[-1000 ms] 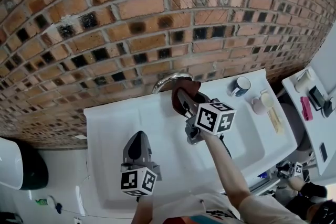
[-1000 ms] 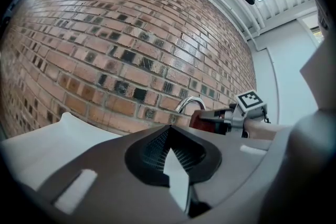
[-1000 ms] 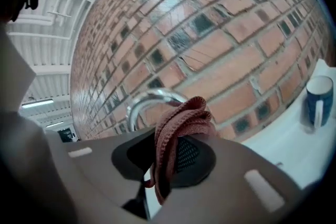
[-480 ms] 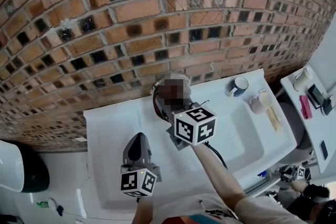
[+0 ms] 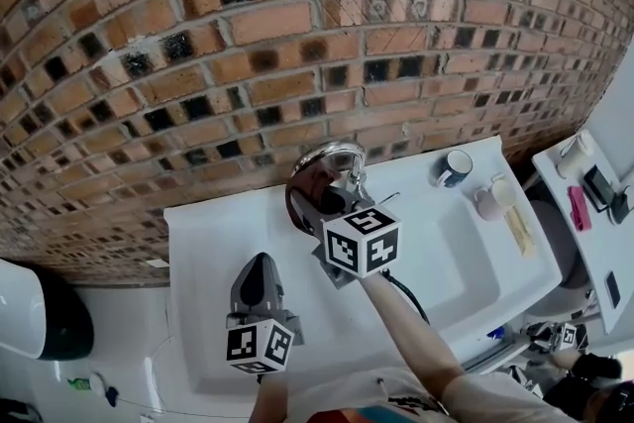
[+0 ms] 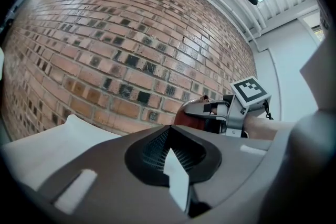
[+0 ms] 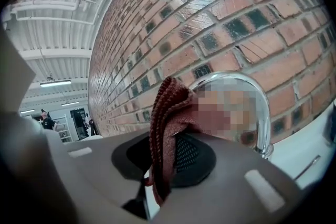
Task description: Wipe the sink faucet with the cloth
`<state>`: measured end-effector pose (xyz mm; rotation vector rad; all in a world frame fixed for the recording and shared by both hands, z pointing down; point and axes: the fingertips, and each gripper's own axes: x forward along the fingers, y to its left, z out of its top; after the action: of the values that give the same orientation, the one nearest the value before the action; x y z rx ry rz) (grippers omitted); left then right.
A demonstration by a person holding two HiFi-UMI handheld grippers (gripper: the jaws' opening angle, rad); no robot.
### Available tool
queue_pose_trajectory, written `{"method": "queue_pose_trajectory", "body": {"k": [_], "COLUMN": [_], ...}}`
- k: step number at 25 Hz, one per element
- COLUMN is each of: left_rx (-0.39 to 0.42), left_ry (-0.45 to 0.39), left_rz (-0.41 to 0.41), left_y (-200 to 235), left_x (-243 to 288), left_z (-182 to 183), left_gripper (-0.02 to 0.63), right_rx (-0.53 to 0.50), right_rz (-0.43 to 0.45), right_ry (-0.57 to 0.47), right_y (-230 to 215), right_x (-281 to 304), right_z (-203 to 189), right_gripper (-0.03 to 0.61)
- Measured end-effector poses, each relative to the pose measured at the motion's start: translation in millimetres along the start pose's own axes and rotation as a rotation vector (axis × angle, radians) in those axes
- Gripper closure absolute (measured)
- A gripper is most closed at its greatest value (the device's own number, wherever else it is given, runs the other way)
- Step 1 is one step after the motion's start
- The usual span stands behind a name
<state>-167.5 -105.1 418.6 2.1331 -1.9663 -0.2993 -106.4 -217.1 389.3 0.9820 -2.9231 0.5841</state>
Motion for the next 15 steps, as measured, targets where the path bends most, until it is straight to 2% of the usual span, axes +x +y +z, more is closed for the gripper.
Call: {"method": "queue_pose_trajectory", "body": {"k": [2, 5, 8, 15], "left_rx": [0.002, 0.001, 0.001, -0.007], "left_ry": [-0.008, -0.009, -0.004, 0.013], "left_rz": [-0.005, -0.018, -0.025, -0.001], "left_y": [0.5, -0.1, -2.3, 2.6], "left_x": [0.0, 3.1, 2.5, -1.2], "left_z": [-0.3, -1.0, -2.6, -2.9], "left_gripper": [0.609, 0.609, 0.609, 0.609], "right_rx": [0.01, 0.073, 0.064, 0.055], "right_rz": [0.004, 0.083, 0.101, 0.111], "right_ry": [0.007, 0.042, 0.063, -0.016], "right_y": [1.4, 14.4, 20.6, 16.9], "right_x": [-4.3, 0.9, 14.8, 12.1], "right_z": [-3.2, -14.9, -19.5, 19.3], "right_gripper": [0.531, 0.531, 0.531, 0.531]}}
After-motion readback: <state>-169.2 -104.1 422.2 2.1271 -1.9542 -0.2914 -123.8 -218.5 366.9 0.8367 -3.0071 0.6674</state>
